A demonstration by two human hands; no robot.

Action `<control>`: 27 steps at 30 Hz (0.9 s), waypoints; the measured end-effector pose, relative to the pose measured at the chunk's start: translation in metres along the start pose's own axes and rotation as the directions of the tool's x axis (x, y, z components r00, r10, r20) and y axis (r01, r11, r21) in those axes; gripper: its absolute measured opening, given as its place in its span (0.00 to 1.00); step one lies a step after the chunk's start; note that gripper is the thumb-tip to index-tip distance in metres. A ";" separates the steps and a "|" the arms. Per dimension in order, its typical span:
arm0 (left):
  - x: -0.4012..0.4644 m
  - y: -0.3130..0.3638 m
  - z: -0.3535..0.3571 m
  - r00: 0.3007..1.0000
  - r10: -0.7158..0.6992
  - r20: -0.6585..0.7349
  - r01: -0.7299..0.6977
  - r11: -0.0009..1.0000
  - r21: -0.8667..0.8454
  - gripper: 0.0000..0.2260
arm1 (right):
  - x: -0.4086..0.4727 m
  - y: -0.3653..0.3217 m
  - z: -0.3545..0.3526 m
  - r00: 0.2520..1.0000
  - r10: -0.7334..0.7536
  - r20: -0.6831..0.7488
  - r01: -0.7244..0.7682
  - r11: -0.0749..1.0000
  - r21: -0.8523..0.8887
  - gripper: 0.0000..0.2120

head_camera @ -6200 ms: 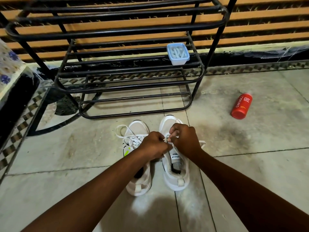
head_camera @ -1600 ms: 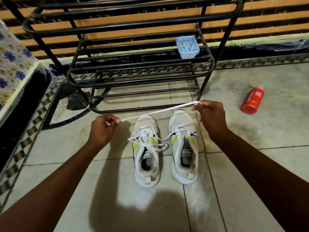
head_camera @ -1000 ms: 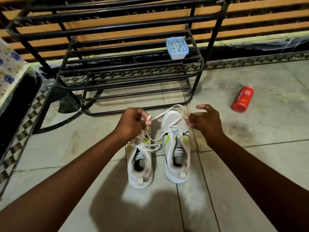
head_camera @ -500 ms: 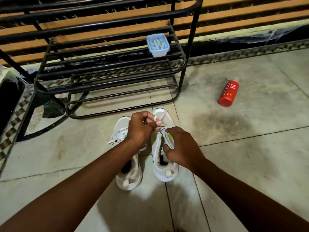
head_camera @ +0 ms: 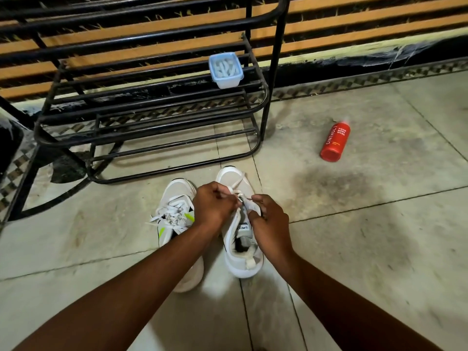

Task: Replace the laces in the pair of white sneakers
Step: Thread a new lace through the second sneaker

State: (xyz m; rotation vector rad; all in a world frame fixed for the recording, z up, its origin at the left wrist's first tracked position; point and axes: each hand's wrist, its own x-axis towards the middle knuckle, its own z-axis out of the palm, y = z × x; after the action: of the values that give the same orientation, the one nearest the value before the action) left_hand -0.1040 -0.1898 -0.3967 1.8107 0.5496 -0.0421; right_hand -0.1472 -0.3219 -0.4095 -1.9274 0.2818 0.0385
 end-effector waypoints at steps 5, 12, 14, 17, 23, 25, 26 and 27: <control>-0.002 -0.011 0.007 0.999 -0.035 -0.026 0.033 0.995 -0.090 0.06 | 0.003 0.004 -0.003 0.996 0.089 -0.012 -0.086 0.982 0.166 0.13; -0.005 -0.011 0.015 0.992 -0.112 -0.060 0.091 0.957 -0.276 0.04 | 0.005 0.004 -0.003 0.993 0.119 -0.003 -0.115 0.970 0.212 0.12; -0.005 -0.011 0.015 0.989 -0.138 -0.060 0.111 0.941 -0.321 0.03 | 0.005 0.005 -0.003 0.994 0.113 0.004 -0.111 0.973 0.204 0.12; -0.006 -0.012 0.014 0.991 -0.116 -0.060 0.093 0.948 -0.303 0.02 | 0.006 0.006 -0.003 0.993 0.116 0.016 -0.117 0.972 0.204 0.13; -0.001 -0.017 0.006 1.000 0.022 0.006 -0.022 0.999 -0.035 0.10 | 0.007 0.007 -0.003 0.991 0.127 0.031 -0.131 0.969 0.211 0.14; 0.003 -0.015 0.003 0.997 0.026 0.070 -0.027 0.999 0.019 0.12 | 0.007 0.006 -0.003 0.992 0.124 0.035 -0.129 0.971 0.201 0.14; 0.006 -0.014 0.002 0.995 0.018 0.095 -0.021 0.999 0.027 0.14 | 0.008 0.006 -0.003 0.992 0.125 0.034 -0.129 0.971 0.200 0.14; 0.008 -0.013 0.001 0.993 0.011 0.118 -0.014 1.000 0.025 0.15 | 0.008 0.006 -0.003 0.991 0.127 0.034 -0.131 0.971 0.199 0.13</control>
State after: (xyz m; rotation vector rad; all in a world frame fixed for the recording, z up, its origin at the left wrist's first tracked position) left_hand -0.1014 -0.1854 -0.4114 1.8242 0.4554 -0.1473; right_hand -0.1410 -0.3284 -0.4154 -1.7054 0.3830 0.1121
